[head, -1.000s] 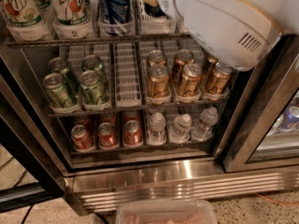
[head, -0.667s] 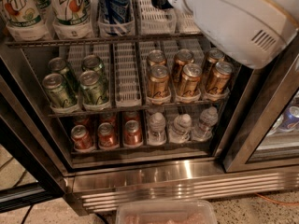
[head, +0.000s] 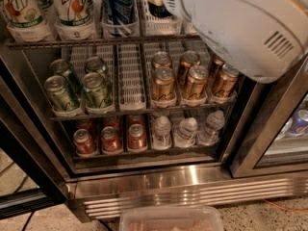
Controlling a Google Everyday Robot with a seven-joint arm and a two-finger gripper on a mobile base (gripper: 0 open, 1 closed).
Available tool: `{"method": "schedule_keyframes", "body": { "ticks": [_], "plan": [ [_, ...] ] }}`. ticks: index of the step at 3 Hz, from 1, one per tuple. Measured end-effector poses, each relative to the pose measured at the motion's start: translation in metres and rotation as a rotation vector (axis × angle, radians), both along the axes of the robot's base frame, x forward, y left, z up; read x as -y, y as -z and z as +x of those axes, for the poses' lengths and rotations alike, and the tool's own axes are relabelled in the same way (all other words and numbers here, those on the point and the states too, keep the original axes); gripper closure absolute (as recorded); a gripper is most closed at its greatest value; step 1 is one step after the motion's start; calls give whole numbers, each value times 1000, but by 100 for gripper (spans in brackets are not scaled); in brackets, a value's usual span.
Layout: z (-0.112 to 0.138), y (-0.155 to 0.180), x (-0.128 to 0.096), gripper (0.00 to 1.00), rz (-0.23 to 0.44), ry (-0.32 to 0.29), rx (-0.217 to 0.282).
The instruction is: Pick pepsi can from top shelf of fridge
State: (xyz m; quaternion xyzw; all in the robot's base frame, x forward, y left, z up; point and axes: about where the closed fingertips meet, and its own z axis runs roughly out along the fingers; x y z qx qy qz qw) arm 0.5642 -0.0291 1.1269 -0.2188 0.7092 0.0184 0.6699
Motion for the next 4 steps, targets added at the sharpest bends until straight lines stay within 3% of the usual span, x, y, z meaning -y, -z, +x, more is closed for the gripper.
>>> {"method": "schedule_keyframes", "body": {
  "ticks": [2, 3, 4],
  "plan": [
    [-22, 26, -18, 100, -72, -67, -124],
    [-27, 26, -25, 100, -78, -99, -136],
    [-29, 25, -22, 100, -95, -88, -121]
  ]
}}
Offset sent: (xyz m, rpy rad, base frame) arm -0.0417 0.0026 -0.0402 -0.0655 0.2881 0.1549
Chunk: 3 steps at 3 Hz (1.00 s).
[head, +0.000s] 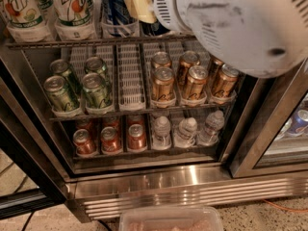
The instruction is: Pick pepsi can from top shelf of fridge
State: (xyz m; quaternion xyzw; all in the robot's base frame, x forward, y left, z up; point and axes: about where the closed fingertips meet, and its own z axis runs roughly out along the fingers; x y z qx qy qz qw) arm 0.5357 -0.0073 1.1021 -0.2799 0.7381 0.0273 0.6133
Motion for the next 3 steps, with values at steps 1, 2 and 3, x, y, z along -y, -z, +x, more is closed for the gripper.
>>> {"method": "schedule_keyframes", "body": {
  "ticks": [1, 2, 3],
  "plan": [
    [-16, 15, 17, 100, -50, 20, 27],
    [-27, 39, 31, 100, -126, 16, 61],
    [-29, 56, 35, 100, -168, -17, 87]
  ]
}}
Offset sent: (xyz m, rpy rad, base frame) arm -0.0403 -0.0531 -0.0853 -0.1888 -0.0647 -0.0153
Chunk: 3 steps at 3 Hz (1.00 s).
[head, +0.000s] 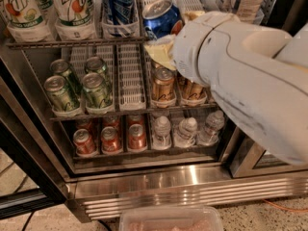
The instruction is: Pick pepsi can from top shelf of fridge
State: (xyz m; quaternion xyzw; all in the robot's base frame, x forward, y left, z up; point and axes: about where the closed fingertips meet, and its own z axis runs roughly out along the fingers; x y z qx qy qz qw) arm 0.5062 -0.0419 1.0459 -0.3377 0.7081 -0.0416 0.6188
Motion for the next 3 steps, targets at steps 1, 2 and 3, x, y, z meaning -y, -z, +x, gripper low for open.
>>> {"method": "schedule_keyframes", "body": {
  "ticks": [1, 2, 3],
  "plan": [
    [0, 17, -1, 100, -49, -53, 13],
    [-2, 29, -8, 100, -113, -121, 41],
    [-8, 36, -9, 100, -166, -184, 45]
  ]
}}
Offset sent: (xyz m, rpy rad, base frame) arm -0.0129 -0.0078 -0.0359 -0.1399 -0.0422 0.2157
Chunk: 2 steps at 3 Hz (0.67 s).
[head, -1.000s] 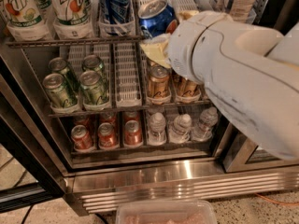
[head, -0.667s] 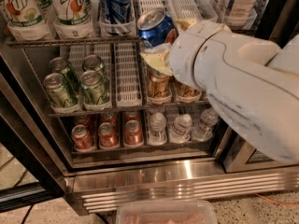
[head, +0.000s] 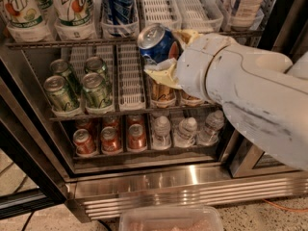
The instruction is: Pick pepsi can from top shelf of fridge
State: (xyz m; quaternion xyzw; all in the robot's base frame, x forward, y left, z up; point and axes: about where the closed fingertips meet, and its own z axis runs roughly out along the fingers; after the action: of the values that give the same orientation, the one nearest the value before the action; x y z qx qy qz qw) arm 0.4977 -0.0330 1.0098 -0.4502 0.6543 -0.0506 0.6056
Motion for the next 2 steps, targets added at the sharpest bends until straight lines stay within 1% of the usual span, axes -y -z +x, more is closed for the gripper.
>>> {"method": "schedule_keyframes", "body": {
  "ticks": [1, 2],
  "plan": [
    [-3, -10, 24, 100, -59, -50, 15],
    [3, -20, 29, 100, -81, -124, -7]
  ]
}}
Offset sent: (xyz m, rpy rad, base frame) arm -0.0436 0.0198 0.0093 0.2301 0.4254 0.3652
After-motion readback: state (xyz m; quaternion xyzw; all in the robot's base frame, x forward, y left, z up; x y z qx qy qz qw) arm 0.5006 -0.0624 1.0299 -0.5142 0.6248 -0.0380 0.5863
